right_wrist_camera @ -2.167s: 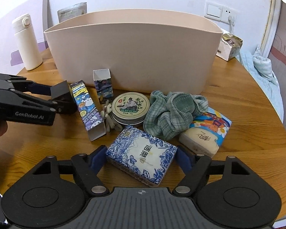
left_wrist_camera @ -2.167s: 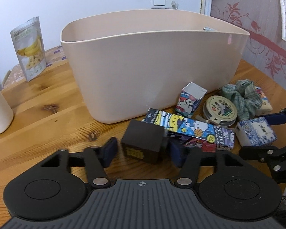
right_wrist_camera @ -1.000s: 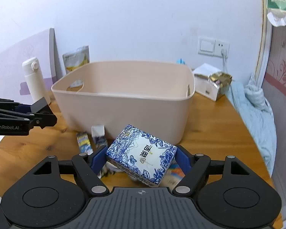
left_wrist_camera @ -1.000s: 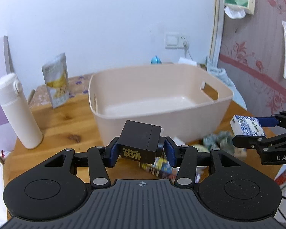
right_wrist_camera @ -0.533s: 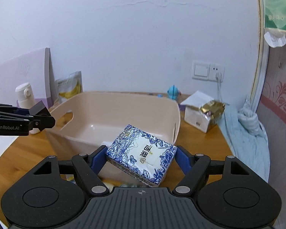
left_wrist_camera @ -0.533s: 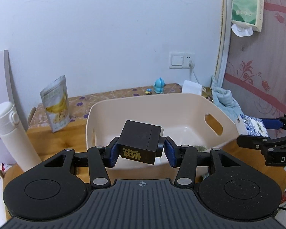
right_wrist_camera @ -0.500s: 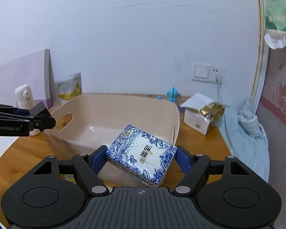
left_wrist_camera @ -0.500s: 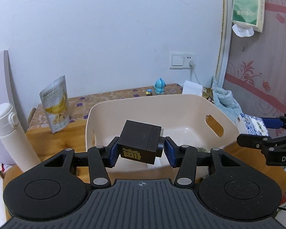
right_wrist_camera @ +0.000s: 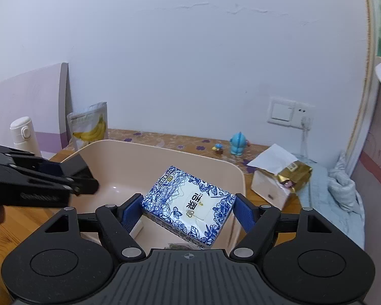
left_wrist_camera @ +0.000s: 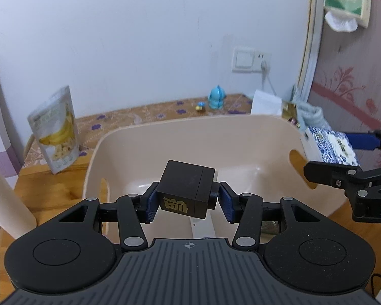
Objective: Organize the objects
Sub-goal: 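Lift the black cube box and tissue pack over the basket with both tools, then open both tools to drop the cube box and tissue pack into the basket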
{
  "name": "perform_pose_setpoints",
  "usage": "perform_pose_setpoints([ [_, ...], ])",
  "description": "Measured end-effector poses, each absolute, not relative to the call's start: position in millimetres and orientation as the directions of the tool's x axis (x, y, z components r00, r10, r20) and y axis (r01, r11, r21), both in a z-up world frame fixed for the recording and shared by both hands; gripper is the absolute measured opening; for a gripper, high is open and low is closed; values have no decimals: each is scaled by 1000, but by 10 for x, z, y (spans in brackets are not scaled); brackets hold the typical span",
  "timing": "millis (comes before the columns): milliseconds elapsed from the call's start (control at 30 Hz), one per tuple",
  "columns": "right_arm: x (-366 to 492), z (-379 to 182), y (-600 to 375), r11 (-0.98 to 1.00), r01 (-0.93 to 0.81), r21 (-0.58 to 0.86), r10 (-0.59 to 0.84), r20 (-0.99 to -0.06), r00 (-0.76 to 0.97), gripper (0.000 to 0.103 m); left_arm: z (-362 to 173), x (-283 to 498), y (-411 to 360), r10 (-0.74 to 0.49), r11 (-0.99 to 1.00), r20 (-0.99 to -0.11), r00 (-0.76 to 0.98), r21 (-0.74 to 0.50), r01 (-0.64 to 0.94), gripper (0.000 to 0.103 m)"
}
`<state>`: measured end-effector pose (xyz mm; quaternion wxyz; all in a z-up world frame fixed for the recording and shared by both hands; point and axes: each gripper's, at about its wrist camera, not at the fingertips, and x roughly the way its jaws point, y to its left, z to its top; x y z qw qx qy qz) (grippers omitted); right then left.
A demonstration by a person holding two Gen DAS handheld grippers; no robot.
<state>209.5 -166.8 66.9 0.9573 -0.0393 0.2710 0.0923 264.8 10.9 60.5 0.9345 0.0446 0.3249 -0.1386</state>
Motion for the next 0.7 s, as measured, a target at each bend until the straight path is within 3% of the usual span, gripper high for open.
perform_pose_setpoints([
  [700, 2527, 236, -1626, 967, -252, -40, 161, -673, 722, 75, 207, 2930, -82, -200, 958, -757, 622, -17, 288, 51],
])
